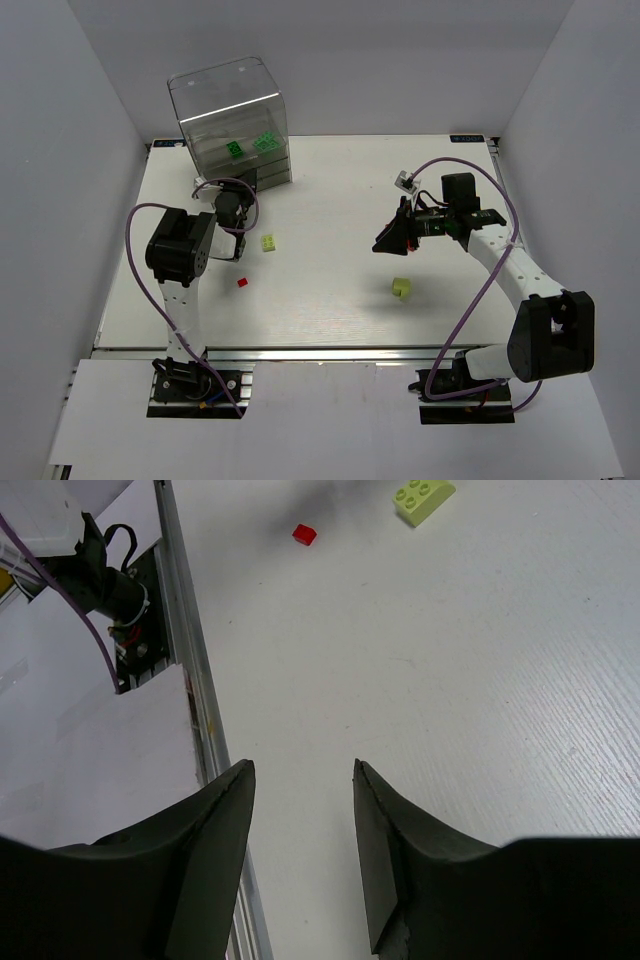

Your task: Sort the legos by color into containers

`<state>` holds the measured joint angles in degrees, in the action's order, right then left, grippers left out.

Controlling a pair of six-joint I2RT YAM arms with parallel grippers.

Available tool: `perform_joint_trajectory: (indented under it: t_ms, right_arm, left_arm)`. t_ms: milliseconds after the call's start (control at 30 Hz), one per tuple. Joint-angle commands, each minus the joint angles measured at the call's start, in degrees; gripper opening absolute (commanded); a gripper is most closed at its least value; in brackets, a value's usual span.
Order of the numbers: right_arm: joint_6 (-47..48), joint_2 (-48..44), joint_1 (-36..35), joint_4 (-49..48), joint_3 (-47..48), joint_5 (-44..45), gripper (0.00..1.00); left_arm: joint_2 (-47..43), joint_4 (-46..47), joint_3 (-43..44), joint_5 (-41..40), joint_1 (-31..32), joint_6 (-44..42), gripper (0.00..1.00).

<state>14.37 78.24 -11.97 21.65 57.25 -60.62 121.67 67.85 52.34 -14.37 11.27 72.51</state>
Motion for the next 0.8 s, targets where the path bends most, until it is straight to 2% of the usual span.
perform_joint_trajectory:
  t_ms: [0,367,767]
  right_arm:
    - [0.9,-0.5,0.5,-0.6,-0.4,-1.4,0.5]
    - [1.3,-0.5,0.4,-0.4,-0.3,-1.5,0.48]
    - [1.5,-0.3,0.5,-0.5,-0.4,-1.4,0.47]
  left_arm:
    - [0.0,1.2,1.5,-0.7,0.2,0.4,0.39]
    - [1.4,1.9,2.6,-0.9,-0.4,1.0,0.28]
    - [2.5,3.7,2.1,-0.5,-0.4,2.3,0.25]
